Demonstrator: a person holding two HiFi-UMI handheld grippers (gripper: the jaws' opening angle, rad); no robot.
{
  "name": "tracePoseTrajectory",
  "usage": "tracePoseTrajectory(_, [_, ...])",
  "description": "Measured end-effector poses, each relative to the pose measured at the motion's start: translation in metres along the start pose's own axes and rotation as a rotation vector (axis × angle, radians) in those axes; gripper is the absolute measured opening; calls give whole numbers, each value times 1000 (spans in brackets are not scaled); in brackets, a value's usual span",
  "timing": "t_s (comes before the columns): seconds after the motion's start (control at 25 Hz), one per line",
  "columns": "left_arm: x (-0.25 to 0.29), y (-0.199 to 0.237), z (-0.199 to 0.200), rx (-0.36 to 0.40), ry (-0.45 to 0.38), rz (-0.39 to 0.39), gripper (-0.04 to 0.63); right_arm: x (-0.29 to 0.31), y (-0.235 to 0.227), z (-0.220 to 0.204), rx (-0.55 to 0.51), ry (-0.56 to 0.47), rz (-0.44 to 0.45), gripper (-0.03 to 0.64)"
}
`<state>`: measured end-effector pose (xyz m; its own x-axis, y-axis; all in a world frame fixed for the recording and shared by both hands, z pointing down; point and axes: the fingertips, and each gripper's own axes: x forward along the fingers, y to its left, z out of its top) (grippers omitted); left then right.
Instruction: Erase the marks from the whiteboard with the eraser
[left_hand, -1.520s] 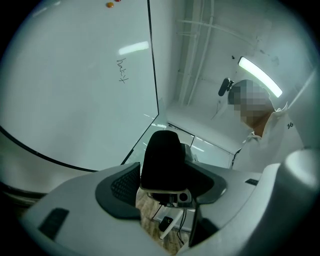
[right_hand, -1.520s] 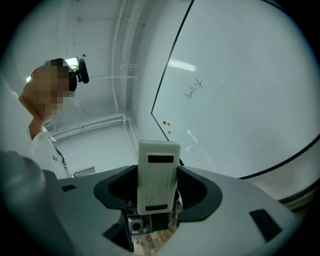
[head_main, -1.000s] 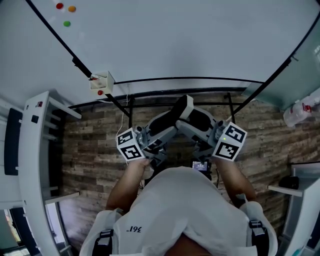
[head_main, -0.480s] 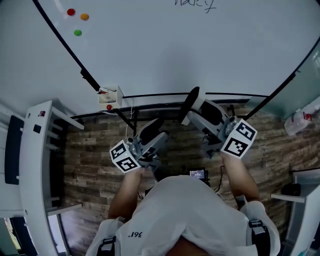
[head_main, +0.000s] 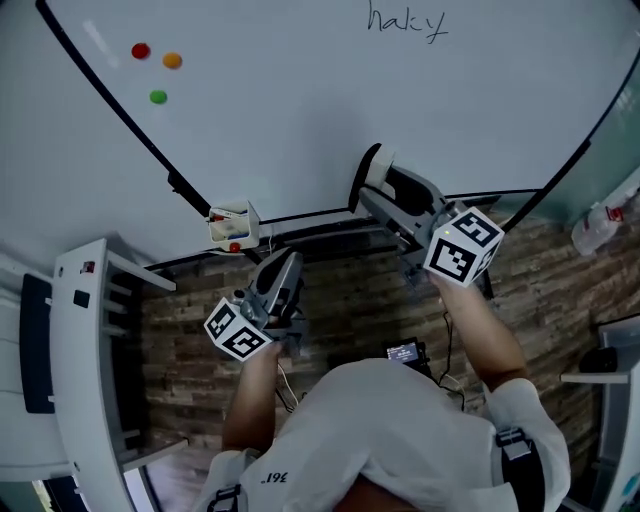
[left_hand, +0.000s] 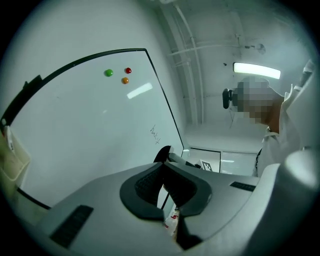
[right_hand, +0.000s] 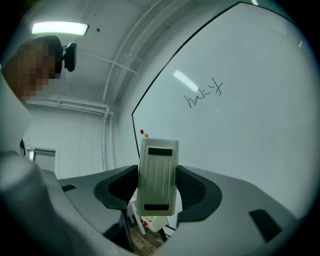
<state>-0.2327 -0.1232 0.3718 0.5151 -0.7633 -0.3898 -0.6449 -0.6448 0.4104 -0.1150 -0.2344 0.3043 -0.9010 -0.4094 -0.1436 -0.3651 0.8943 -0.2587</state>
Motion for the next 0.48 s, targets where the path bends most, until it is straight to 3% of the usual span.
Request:
tracePoseTrajectory(0.32, [-12, 51, 47, 67, 11, 43, 8, 75, -9, 25, -118, -18, -67, 261])
tracePoseTrajectory(0.48, [-9, 59, 54, 75, 10, 41, 8, 111, -15, 55, -235, -14, -118, 261])
